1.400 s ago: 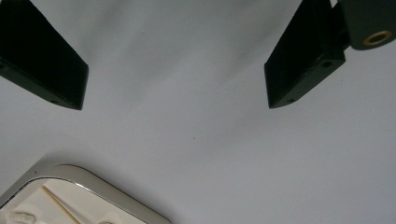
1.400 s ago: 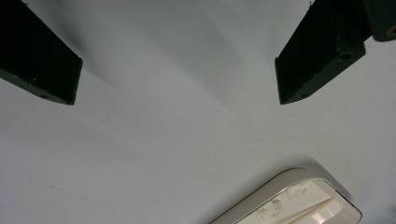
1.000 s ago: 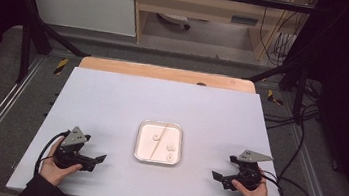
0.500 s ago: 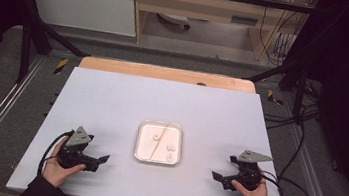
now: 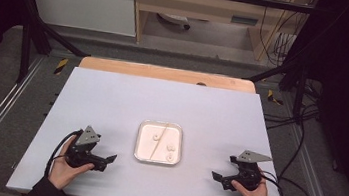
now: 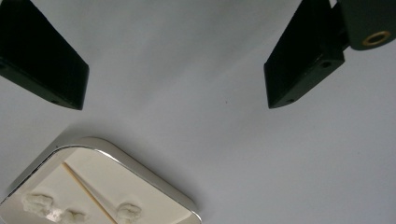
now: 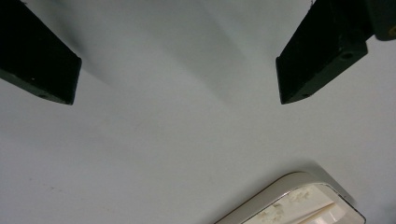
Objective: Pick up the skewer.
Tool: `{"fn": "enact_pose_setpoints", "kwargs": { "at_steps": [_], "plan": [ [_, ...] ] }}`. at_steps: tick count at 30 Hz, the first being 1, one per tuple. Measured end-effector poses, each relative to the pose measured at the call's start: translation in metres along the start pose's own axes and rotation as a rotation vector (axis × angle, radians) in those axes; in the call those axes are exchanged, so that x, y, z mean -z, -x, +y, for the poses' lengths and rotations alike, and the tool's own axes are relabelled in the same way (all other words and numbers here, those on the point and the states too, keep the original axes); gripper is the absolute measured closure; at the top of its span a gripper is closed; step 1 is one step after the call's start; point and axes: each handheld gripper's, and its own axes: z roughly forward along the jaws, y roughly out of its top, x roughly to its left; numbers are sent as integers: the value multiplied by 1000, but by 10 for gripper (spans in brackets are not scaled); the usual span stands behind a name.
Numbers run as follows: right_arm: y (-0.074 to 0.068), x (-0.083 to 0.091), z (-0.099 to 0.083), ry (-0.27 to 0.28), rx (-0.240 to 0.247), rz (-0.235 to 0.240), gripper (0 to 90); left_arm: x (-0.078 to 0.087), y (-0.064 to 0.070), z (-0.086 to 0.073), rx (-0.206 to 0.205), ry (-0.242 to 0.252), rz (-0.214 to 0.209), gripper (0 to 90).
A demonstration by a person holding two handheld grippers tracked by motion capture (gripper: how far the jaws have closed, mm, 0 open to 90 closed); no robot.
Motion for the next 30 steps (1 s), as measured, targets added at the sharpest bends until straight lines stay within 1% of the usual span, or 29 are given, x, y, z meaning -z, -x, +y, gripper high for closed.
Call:
{"fn": "enact_pose_setpoints", "kwargs": {
  "at_steps": [4, 7, 10, 11, 17, 24, 25, 26, 27, 30],
  "plan": [
    [0, 1, 0, 3, -4, -1, 8, -3, 4, 5, 1, -10, 5, 64],
    [0, 0, 0, 1, -5, -2, 8, -5, 8, 10, -11, -17, 10, 64],
    [0, -1, 0, -4, 0, -3, 8, -7, 11, 15, -12, -17, 6, 64],
    [0, -1, 0, -4, -2, 0, 8, -8, 13, 19, -12, -17, 5, 64],
    [0, -1, 0, -2, 3, -2, 8, -13, 19, 28, -10, -13, -5, 63],
    [-1, -1, 0, -6, -2, -1, 8, -20, 27, 40, -23, -19, -11, 64],
    [-1, -1, 0, -4, 0, -1, 8, -22, 30, 44, -28, -18, -10, 64],
    [-1, -1, 0, -5, 3, -2, 8, -22, 30, 44, -28, -18, -10, 64],
    [-1, -1, 0, -5, 2, -1, 8, -25, 33, 47, -31, -18, -12, 64],
    [-1, -1, 0, -3, -1, -2, 8, -27, 36, 51, -39, -23, -9, 64]
  ]
}}
